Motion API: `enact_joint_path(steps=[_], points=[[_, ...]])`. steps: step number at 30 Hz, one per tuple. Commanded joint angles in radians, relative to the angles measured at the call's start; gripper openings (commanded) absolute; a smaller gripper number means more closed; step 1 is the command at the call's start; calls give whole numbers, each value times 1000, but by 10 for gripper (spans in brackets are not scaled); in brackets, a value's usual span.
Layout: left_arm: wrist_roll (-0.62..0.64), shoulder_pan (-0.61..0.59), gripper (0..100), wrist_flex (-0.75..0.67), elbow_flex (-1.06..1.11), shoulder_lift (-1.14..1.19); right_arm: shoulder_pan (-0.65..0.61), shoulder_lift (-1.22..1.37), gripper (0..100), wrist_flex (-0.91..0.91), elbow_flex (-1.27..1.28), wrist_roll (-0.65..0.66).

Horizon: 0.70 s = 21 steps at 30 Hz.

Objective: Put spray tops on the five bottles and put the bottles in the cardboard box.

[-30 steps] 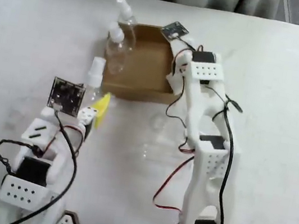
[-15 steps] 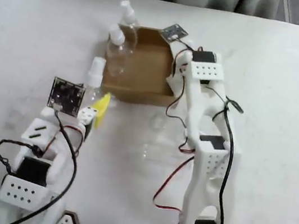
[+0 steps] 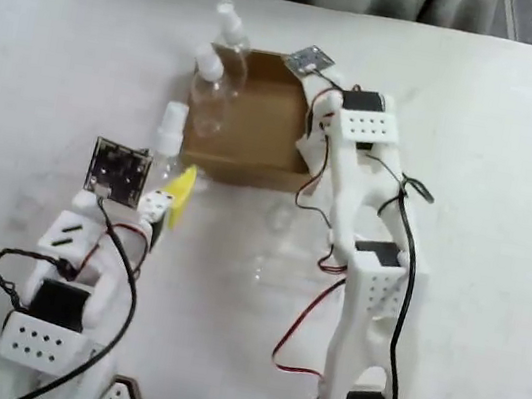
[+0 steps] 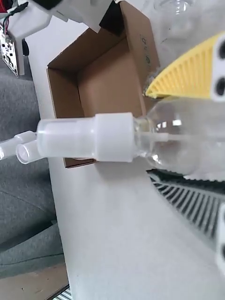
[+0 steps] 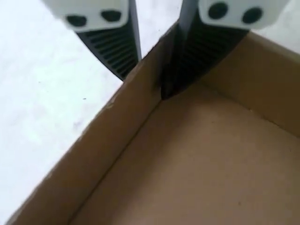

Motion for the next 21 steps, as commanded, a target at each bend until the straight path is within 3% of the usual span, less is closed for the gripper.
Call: enact_joint_path(steps=[1, 9, 21], points=[[3, -8, 23, -29, -66, 10, -13, -25, 41, 21, 11, 12], [3, -8, 23, -29, -64, 10, -13, -21, 286, 28, -51, 8], [3, -8, 23, -29, -54, 5, -30, -27, 298, 54, -207, -44]])
